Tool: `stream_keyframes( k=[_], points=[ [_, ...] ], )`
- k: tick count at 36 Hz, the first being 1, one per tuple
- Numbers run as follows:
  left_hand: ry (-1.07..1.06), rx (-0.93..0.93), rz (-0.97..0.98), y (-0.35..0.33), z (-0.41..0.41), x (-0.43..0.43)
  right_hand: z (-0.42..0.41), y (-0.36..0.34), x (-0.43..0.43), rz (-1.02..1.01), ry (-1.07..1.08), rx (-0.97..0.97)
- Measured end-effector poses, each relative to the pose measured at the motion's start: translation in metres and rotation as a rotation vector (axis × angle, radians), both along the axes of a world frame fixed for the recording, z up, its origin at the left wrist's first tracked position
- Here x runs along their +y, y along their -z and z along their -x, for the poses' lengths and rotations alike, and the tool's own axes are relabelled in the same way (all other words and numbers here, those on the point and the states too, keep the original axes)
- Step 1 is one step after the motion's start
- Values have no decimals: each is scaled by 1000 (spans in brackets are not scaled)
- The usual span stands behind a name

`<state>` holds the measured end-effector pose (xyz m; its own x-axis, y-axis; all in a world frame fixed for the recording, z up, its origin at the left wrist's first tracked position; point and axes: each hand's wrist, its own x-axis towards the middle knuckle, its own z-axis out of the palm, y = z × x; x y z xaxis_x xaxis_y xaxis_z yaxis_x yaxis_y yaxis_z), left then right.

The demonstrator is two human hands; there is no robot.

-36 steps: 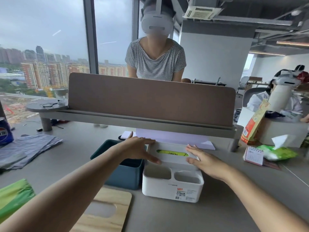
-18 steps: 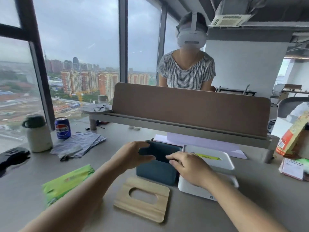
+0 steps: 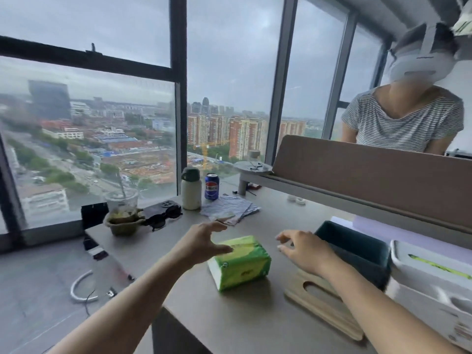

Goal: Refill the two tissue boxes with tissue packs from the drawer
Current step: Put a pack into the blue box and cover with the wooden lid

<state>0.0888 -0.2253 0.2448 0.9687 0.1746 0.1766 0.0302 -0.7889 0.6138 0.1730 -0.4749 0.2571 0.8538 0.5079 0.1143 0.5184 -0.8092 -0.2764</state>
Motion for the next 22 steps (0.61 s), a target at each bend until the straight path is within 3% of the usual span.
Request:
stream_keyframes(
  k=[8,13,18,22],
  points=[
    [-61,129,97,32,8,16,-5,26,54,-33,-38,195],
    [-8,192,149,46,2,12,-12,32,58,-164,-38,382],
    [4,130,142,59,-7,5,-20,38,55,-235,-70,540],
    [23,47,132,51,-14,4,-27,38,54,-259,-77,518]
  ],
)
